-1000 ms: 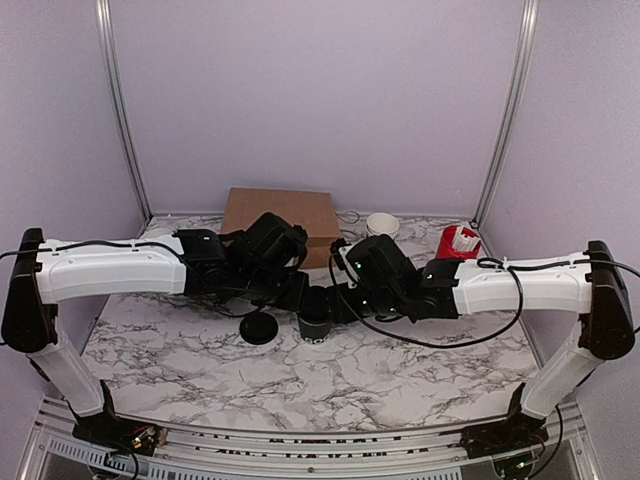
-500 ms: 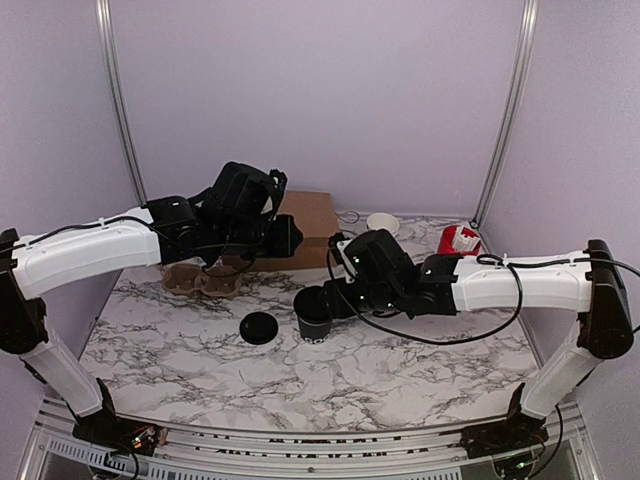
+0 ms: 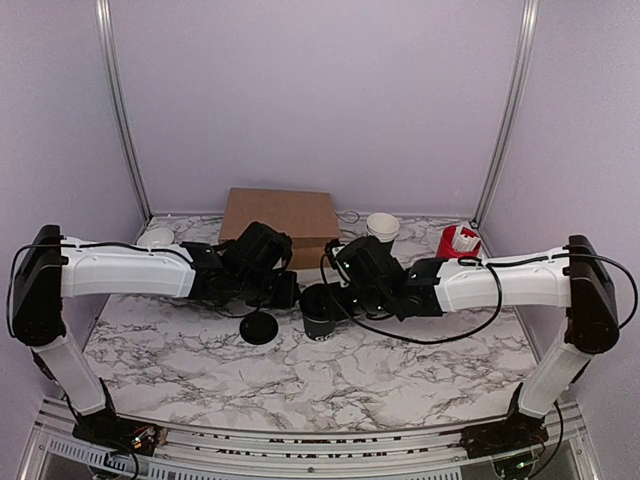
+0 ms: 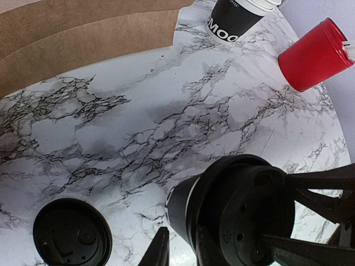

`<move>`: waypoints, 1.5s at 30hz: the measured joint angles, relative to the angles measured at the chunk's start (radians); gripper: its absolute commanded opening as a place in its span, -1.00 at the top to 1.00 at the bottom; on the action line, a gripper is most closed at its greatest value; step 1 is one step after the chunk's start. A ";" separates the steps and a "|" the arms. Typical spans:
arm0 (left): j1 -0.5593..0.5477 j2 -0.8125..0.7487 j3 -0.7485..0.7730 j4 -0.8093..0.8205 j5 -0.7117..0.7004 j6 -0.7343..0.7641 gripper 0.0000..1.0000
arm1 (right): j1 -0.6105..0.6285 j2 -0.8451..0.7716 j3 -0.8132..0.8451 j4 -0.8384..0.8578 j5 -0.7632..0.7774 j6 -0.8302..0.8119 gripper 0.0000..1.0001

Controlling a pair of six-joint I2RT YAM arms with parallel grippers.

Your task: Pack the takeout coffee

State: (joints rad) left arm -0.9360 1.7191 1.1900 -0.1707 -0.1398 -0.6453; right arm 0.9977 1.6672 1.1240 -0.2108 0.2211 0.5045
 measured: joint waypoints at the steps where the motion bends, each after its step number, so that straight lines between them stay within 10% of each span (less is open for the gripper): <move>1: 0.000 -0.011 0.004 -0.022 -0.002 0.003 0.64 | 0.000 0.000 0.000 0.000 0.000 0.000 0.02; 12: -0.023 -0.155 0.151 -0.122 -0.037 0.029 0.62 | 0.000 0.000 0.000 -0.001 -0.003 0.000 0.02; 25: -0.033 -0.016 -0.101 0.146 0.025 -0.085 0.64 | -0.004 0.000 0.007 -0.023 0.004 -0.002 0.02; 45: -0.042 -0.120 0.038 -0.114 -0.039 0.016 0.47 | -0.002 0.000 0.061 -0.109 -0.015 -0.021 -0.10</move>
State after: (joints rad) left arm -0.9783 1.5993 1.2278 -0.2844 -0.1787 -0.6289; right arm 0.9958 1.6669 1.1851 -0.3202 0.2062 0.4839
